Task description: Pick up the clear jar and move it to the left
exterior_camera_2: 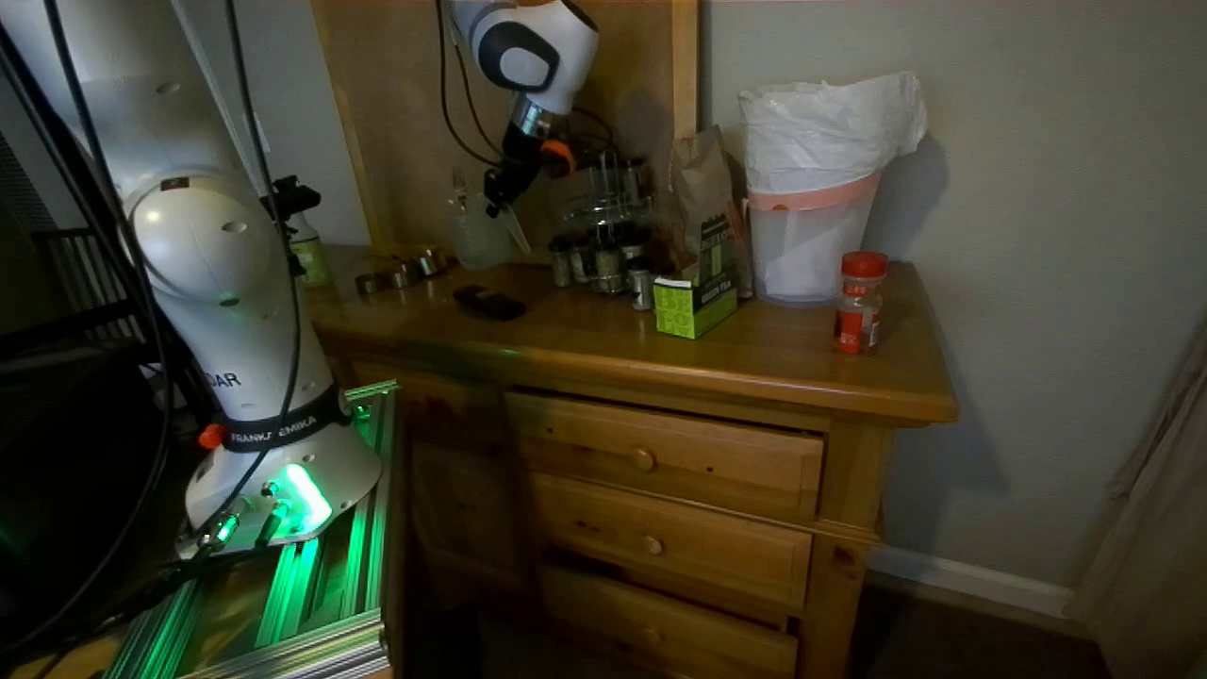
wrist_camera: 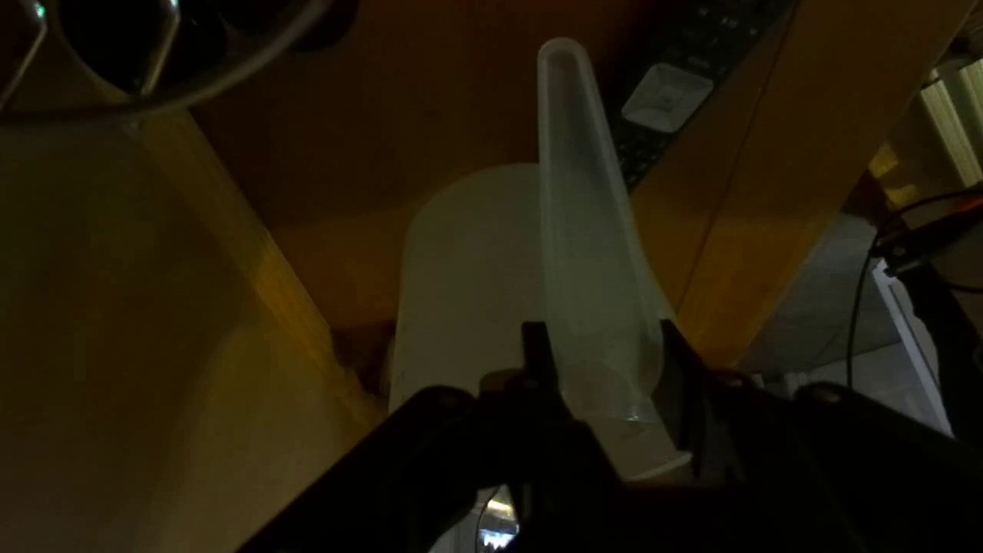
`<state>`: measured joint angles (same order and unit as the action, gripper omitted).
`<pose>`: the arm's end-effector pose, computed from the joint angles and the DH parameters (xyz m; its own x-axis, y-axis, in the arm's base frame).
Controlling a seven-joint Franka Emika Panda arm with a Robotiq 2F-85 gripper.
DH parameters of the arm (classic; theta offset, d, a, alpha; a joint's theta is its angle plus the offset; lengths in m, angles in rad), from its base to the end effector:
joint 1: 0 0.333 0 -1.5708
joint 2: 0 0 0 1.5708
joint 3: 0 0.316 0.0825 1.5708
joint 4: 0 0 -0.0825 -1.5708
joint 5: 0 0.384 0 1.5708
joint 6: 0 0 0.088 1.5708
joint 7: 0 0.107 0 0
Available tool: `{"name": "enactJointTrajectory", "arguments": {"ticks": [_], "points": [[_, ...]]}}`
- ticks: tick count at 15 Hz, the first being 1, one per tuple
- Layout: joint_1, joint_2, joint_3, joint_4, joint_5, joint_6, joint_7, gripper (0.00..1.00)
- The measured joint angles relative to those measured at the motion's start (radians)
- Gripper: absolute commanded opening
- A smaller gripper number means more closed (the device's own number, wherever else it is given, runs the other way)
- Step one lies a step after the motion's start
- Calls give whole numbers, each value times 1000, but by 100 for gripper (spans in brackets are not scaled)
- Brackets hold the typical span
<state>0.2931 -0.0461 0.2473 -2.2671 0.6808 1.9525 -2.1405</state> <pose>0.3976 0.2877 0.3698 -0.5519 0.5873 0.5920 0.7223 0.6915 -0.0127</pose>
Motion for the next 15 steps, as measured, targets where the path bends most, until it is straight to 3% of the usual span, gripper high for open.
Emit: {"name": "enactJointTrajectory", "arguments": {"ticks": [4,8,15], "points": [[0,35,23,37,-19,-1,8,10],[0,37,43,45,-108,28,86,10],[18,-23,71,47,-167,44,159,10]]}}
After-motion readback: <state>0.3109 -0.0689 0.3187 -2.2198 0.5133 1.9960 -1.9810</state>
